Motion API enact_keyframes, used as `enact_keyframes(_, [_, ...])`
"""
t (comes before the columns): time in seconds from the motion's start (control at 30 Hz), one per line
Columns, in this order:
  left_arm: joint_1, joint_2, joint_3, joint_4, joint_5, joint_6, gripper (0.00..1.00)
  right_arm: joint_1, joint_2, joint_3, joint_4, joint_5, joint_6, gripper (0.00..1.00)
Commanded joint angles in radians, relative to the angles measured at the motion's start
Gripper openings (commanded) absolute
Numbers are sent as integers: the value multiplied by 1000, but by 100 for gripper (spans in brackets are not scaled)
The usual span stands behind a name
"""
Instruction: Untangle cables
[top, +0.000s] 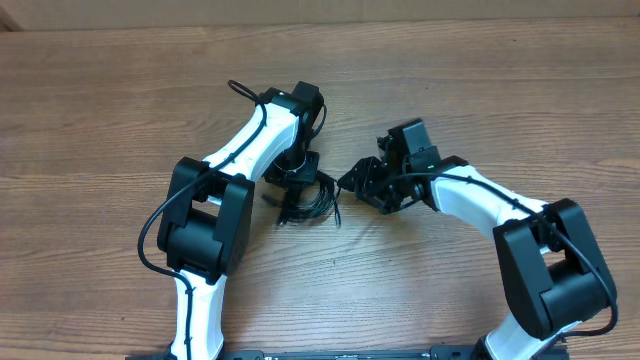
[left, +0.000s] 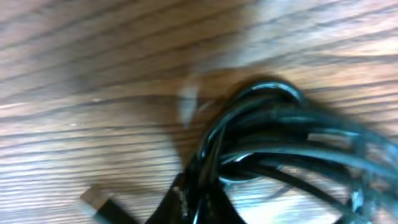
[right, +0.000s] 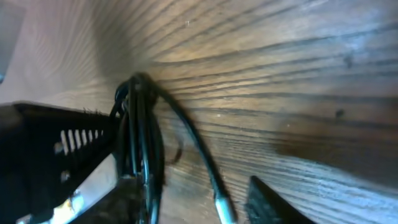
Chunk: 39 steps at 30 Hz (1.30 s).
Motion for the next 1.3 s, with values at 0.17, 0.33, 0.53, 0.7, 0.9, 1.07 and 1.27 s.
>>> enact_keyframes(0.17, [-6,4,10,43,118,263,4,18,10,-3,-38,162,40,40])
enact_keyframes(0.33, [-8,0,109,18,117,326,4,16,10,-3,-48,193,40,46])
enact_keyframes(0.53, [-15,-2,174,66,116,339,4,8,9,-3,-60,165,40,80])
enact_keyframes(0.7, [-26,0,167,60,118,421,4,-75,9,-3,-78,-6,19,82])
enact_keyframes(0.9, [-40,0,113,92,165,475,4,-156,10,-3,-82,-152,-98,71])
enact_keyframes(1.07, [-40,0,33,195,203,458,4,-151,10,-4,-97,-153,-107,70])
enact_keyframes(1.27, [-40,-12,12,224,196,433,4,-117,10,-5,-92,-151,-93,70])
